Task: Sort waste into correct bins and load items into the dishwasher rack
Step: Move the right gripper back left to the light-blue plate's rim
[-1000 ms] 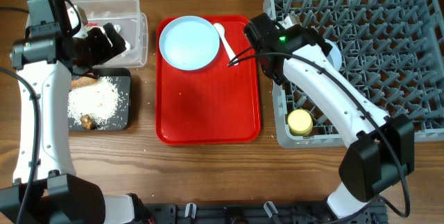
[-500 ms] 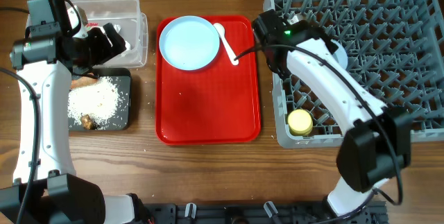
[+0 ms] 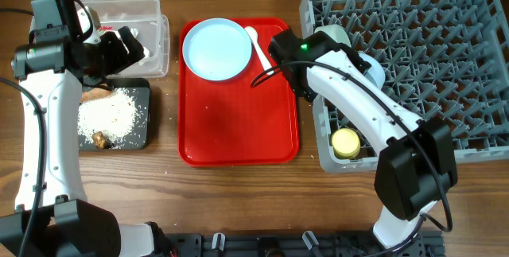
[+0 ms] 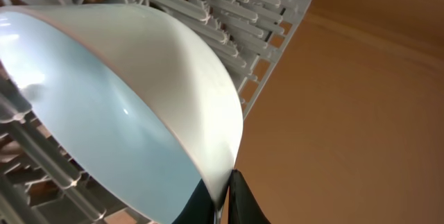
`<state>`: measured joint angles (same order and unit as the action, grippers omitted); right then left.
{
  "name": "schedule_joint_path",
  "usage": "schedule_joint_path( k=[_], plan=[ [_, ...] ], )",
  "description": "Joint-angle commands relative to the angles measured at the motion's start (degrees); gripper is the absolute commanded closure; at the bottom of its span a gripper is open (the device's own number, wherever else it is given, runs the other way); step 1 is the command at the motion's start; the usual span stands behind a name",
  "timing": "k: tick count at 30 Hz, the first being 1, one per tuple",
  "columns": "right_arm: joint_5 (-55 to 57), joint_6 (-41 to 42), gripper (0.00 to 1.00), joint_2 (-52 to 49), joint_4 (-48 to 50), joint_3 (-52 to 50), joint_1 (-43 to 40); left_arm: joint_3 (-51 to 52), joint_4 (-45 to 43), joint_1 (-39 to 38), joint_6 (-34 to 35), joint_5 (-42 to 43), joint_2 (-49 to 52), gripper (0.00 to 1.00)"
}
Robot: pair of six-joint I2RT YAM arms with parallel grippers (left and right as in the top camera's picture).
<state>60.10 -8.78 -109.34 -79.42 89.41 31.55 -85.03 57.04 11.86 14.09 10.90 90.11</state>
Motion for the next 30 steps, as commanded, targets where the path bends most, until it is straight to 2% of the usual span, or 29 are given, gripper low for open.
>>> schedule_joint_path(
  k=[1,4,10,12,13,14,17,19,20,24,30],
  plan=[
    [-17.62,-0.09,0.94,-1.68,-1.73,-0.92,1.11,-0.57,0.04,0.26,-0.33,-0.11,-0.11,0.0],
    [-21.88,-0.09,0.88,-1.66,-1.9,-0.92,1.11,-0.57,0.04,0.26,-0.31,-0.11,-0.09,0.0],
    [-23.19,-0.07,0.88,-1.66,-2.4,-0.92,1.64,-0.57,0.04,0.26,-0.33,-0.11,-0.11,0.0],
    [-24.7,-0.11,0.83,-1.66,-2.32,-0.92,1.84,-0.57,0.04,0.26,-0.31,-0.11,-0.11,0.0],
    [-25.53,-0.09,0.71,-1.66,-2.32,-0.92,1.86,-0.57,0.04,0.26,-0.31,-0.11,-0.11,0.0],
    [-25.92,-0.07,0.46,-1.66,-2.27,-0.92,1.88,-0.57,0.04,0.26,-0.31,-0.11,-0.11,0.0],
    [-27.85,-0.11,0.25,-1.66,-1.18,-0.92,2.36,-0.57,0.04,0.26,-0.31,-0.11,-0.09,0.0],
    [-29.4,-0.09,0.18,-1.66,0.11,-0.9,2.36,-0.57,0.04,0.26,-0.31,-0.11,-0.11,0.0],
    [-30.77,-0.09,0.01,-1.66,0.96,-0.74,2.36,-0.57,0.04,0.26,-0.31,-0.11,-0.11,0.0],
    [-33.18,-0.13,0.0,-1.66,3.85,1.81,2.34,-0.57,0.04,0.26,-0.31,-0.11,-0.11,0.0],
    [-34.97,0.0,0.0,-1.66,5.42,12.96,2.34,-0.57,0.04,0.26,-0.31,-0.11,-0.09,0.0]
  ],
)
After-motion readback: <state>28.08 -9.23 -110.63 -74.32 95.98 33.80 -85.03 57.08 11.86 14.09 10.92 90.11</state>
